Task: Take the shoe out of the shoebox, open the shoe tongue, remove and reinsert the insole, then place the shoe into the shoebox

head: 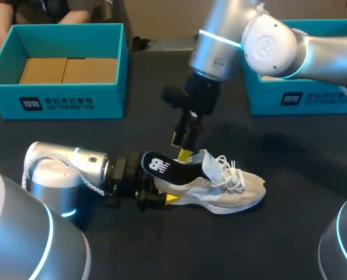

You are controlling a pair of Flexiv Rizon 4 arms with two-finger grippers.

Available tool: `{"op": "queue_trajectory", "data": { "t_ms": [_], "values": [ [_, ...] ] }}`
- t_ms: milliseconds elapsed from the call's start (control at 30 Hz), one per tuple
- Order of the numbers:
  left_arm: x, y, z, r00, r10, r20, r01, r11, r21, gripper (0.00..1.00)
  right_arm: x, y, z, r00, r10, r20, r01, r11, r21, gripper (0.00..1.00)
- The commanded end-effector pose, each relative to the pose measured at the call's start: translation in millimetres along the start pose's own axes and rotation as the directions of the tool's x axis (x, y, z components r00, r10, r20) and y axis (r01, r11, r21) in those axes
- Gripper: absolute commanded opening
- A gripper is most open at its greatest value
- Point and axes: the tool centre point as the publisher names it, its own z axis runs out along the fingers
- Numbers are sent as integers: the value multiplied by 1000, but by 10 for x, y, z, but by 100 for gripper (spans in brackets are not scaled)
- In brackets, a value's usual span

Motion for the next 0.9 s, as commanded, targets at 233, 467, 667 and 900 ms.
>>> {"op": "queue_trajectory", "data": {
  "t_ms": [233,467,667,900],
  "values": [
    [-2,29,9,1000,0,1,0,1000,-3,0,-83,16,111,994,-18,-112,14,999,-32,98],
    [-2,29,9,1000,0,1,0,1000,-3,0,-81,27,187,986,-30,-166,24,999,-41,95],
    [-2,29,9,1000,0,1,0,1000,-3,0,-57,26,198,980,-33,-196,25,999,-42,85],
    [-2,29,9,1000,0,1,0,1000,-3,0,-49,21,248,974,-34,-222,25,999,-43,90]
  ]
}}
